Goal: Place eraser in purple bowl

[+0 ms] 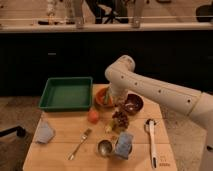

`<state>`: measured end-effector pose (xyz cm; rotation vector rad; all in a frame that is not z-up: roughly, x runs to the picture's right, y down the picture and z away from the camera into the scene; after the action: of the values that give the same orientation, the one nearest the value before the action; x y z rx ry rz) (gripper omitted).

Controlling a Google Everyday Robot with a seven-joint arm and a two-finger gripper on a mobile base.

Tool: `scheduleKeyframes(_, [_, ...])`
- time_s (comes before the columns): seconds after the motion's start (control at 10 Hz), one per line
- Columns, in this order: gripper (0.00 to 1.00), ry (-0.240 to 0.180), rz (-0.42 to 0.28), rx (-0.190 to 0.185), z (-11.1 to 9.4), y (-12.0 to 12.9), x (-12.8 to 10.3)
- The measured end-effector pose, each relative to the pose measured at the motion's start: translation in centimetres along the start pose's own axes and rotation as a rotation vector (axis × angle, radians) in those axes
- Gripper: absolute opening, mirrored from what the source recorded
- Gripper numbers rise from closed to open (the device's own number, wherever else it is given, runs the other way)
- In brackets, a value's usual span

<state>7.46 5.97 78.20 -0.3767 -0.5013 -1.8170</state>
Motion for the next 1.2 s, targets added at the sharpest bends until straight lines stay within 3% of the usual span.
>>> scheduleKeyframes(1.2, [0.00,-0.054,0.155,0.031,4.2,5.9,-0.7])
